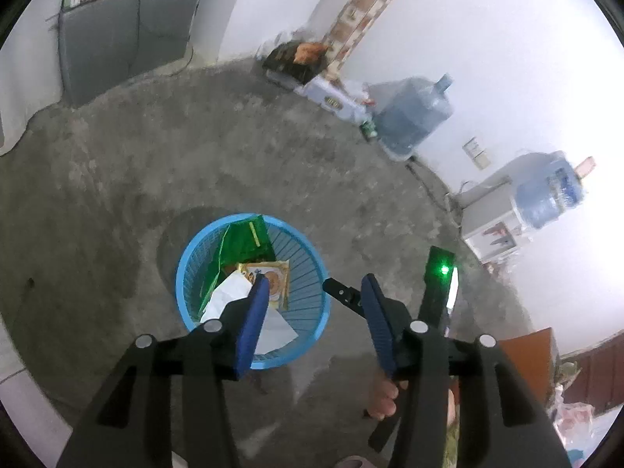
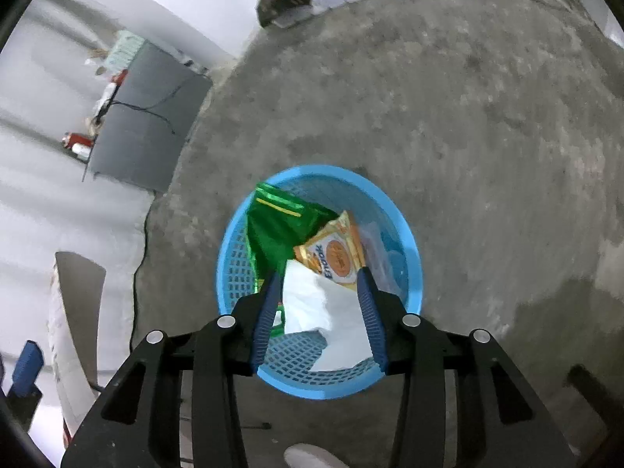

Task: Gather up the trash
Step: 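Move both open tools from the wastebasket back over the table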

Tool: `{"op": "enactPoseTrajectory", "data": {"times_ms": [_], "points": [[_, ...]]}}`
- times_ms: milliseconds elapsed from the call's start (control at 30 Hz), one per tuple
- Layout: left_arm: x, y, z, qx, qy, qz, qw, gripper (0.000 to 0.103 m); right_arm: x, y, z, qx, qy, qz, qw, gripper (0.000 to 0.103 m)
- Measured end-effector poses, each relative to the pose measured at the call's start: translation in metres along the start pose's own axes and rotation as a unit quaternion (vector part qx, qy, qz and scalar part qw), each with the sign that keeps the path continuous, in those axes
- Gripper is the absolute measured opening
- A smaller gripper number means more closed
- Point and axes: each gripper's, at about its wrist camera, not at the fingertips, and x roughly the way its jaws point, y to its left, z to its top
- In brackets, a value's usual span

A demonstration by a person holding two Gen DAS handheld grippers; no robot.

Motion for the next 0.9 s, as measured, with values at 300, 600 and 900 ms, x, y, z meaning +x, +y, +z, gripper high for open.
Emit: {"op": "enactPoseTrajectory", "data": {"times_ms": [300,600,900], "points": [[-0.114,0.012,-0.033,-0.003,-0.071,0.012,0.9974,0.064,-0.043,0.041,-0.025,-0.094,-0.006,0.032,0.995,0.052],[-0.237,0.046,-0.069,-0.017,-0.169,0.055,0.9838,0.077,-0.102,0.154,-0.046,-0.203,-0.012,0.114,0.972,0.057],[-0.348,0.114,-0.134,-0.066,-0.245,0.095,0.9625,0.08,-0.142,0.252,-0.087,-0.261,0.015,0.208,0.942,0.061]]}}
